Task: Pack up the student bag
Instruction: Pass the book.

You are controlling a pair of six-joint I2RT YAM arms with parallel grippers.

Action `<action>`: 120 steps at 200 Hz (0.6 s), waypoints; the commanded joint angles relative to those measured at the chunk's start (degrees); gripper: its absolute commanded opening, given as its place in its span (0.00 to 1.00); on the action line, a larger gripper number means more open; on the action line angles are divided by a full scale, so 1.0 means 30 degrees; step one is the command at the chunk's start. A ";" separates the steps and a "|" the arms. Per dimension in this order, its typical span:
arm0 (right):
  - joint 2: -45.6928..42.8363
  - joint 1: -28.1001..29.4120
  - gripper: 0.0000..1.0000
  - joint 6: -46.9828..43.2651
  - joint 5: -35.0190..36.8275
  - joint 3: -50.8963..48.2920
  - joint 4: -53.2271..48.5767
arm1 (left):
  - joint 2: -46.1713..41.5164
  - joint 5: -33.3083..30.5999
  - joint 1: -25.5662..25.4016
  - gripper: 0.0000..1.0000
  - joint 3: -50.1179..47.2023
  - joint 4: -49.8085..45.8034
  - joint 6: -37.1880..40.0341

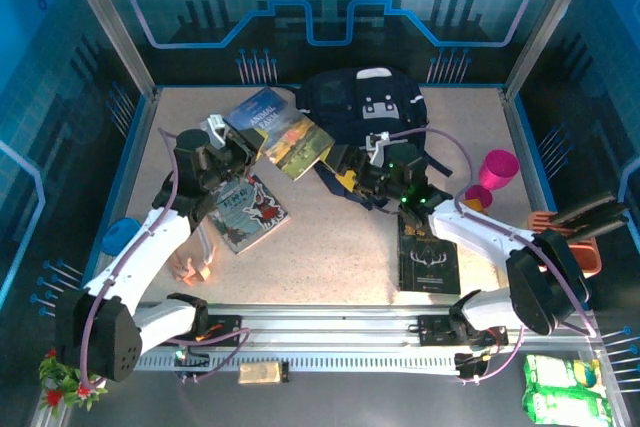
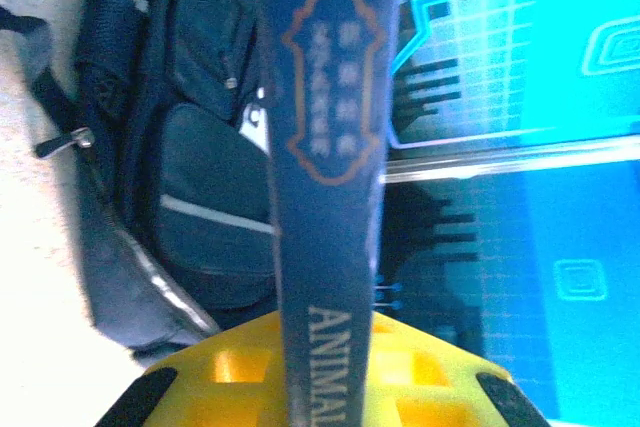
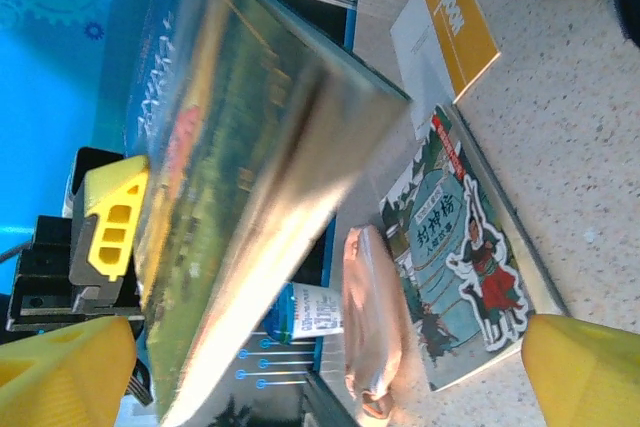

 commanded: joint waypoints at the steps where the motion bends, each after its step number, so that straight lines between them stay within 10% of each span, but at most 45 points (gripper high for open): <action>1: 0.0862 0.0311 1.00 0.2022 0.0245 0.1028 0.1899 | 0.0097 0.0223 0.0153 0.00 0.0605 0.3368 -0.1865; 120: 0.4815 0.1293 0.67 0.4315 0.0129 0.4417 0.5429 | 0.0032 -0.0432 0.0157 0.00 -0.0399 0.4423 -0.3495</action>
